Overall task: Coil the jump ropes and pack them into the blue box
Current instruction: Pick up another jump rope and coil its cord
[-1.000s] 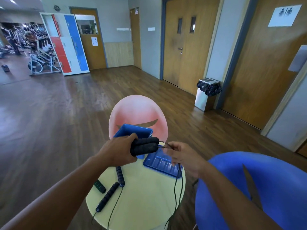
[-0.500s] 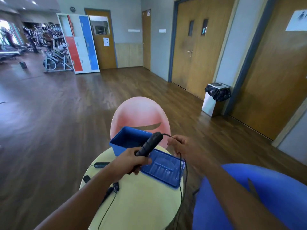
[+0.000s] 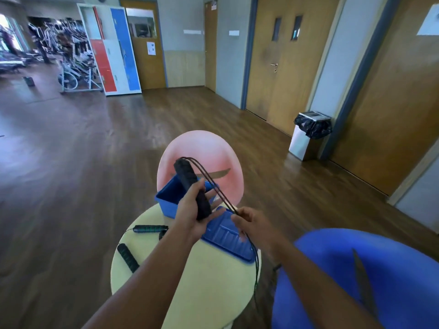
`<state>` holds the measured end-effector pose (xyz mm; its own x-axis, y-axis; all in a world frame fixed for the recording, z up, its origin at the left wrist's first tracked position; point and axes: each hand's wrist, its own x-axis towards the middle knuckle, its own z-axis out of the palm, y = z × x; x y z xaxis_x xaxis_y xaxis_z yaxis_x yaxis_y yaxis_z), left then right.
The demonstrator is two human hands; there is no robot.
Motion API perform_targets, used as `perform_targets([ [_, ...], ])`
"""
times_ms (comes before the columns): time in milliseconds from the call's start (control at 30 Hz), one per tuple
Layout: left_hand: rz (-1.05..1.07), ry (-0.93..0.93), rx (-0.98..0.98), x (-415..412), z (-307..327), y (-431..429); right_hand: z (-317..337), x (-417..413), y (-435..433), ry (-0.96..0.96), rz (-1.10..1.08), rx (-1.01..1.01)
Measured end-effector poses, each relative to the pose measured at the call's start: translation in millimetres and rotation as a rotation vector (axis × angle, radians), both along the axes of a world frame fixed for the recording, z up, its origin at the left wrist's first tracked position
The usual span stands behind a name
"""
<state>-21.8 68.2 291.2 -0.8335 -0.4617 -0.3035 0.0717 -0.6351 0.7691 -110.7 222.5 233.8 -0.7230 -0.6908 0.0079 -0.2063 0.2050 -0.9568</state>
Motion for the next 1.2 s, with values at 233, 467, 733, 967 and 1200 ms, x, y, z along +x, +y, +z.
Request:
perform_targets([
  [233,0.171,0.008,-0.051,-17.1,41.6,-31.9,7.4,2.4,4.0,0.15,-0.019,0.191],
  [467,-0.097,-0.463,-1.465,-7.0,18.8,-85.5,65.3,-0.9,25.0,0.599,0.152,0.526],
  [733,-0.659,-0.255,-1.947,20.3,31.5,-96.6,140.5,-20.2,44.5,0.571,0.006,0.387],
  [967,-0.915,0.328,-1.446,24.8,69.3,-77.1,117.1,-26.4,19.1,0.432,-0.209,0.129],
  [1200,-0.798,0.108,-0.984,15.5,77.7,-75.7,76.7,2.8,-7.6,0.144,-0.32,-0.05],
])
